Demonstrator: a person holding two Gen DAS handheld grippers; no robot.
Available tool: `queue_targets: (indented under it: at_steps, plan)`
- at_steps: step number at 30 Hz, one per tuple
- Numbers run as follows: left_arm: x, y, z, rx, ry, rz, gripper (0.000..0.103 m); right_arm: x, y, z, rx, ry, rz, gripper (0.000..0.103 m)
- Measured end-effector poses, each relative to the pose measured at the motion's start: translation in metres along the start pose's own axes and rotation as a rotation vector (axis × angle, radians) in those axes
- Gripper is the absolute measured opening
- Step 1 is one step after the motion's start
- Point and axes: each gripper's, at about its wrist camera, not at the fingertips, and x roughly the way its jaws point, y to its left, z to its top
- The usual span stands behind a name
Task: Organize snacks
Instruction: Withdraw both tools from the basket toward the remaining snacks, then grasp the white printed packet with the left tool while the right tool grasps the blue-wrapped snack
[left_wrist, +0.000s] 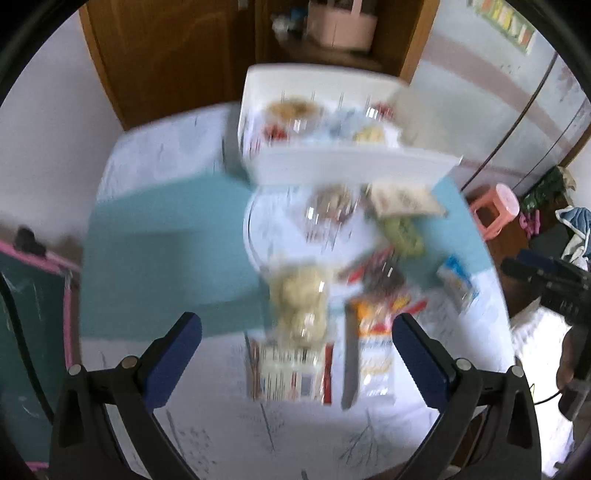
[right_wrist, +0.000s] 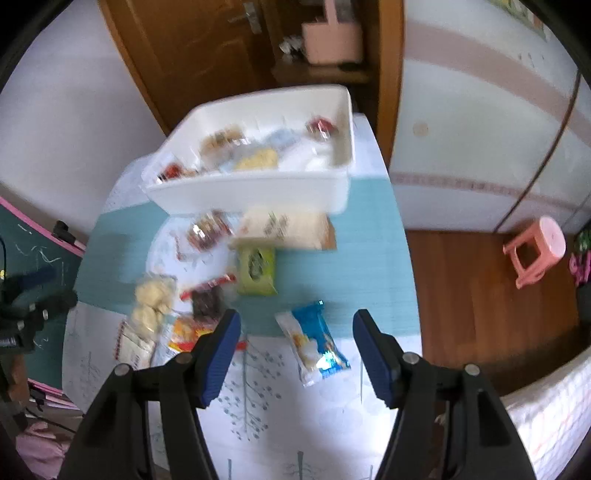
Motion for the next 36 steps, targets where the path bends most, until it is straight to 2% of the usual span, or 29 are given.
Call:
queue_targets:
  at_steps: [4,9,16,24,31,33,34,36]
  plan:
    - [0.032,0.007,-0.023,-0.028,0.081,-0.015,0.103,0.019,-0.010,-0.016,0.034,0.047,0.010,0.064]
    - [0.061,0.009,-0.041,-0.056,0.146,-0.010,0.102,0.045,-0.012,-0.028,0.022,0.115,0.002,0.064]
    - [0.089,0.017,-0.055,-0.116,0.195,0.008,0.102,0.071,-0.006,-0.036,-0.021,0.169,-0.029,0.064]
    - [0.107,0.010,-0.056,-0.110,0.217,0.031,0.102,0.086,-0.004,-0.038,-0.039,0.186,-0.050,0.064]
    - [0.116,-0.002,-0.055,-0.058,0.218,0.075,0.085,0.096,0.000,-0.040,-0.053,0.208,-0.056,0.062]
    - [0.114,-0.004,-0.053,-0.048,0.205,0.072,0.075,0.096,0.003,-0.042,-0.067,0.199,-0.065,0.056]
    - [0.112,-0.007,-0.052,-0.044,0.201,0.072,0.068,0.096,0.003,-0.043,-0.076,0.197,-0.067,0.046]
    - [0.111,-0.009,-0.050,-0.042,0.194,0.072,0.059,0.095,0.007,-0.043,-0.101,0.197,-0.069,0.042]
